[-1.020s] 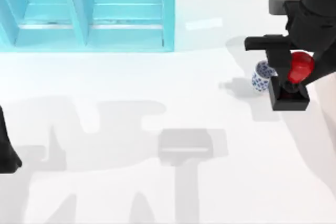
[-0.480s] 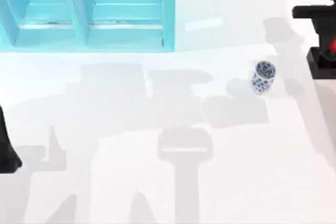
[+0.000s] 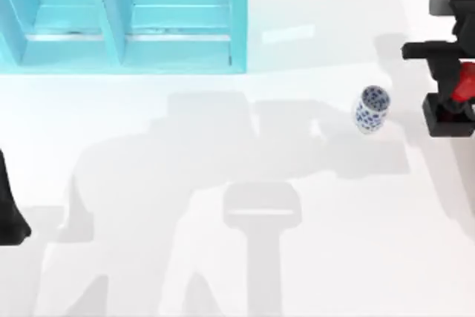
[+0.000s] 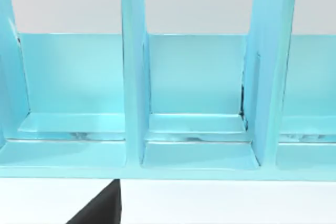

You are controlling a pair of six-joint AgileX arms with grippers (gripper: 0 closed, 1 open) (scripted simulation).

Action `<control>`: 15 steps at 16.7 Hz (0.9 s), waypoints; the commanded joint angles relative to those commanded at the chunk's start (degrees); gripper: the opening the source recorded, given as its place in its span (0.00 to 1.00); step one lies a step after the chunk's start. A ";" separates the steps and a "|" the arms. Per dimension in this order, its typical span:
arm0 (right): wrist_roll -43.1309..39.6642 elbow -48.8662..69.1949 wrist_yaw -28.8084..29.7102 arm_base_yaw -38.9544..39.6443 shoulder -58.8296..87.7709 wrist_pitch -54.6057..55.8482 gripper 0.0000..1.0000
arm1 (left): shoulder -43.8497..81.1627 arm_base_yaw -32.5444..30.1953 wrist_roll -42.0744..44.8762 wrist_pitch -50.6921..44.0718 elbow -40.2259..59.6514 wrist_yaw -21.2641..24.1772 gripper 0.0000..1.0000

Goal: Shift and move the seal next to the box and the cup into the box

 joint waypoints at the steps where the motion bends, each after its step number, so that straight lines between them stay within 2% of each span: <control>1: 0.00 -1.88 0.00 0.03 0.01 1.88 0.00 | 0.00 0.00 0.00 0.00 0.00 0.00 1.00; 7: 0.01 -3.90 -0.05 0.05 -0.03 3.91 0.00 | 0.00 0.00 0.00 0.00 0.00 0.00 1.00; 15: 0.01 -3.90 -0.05 0.05 -0.03 3.91 0.60 | 0.00 0.00 0.00 0.00 0.00 0.00 1.00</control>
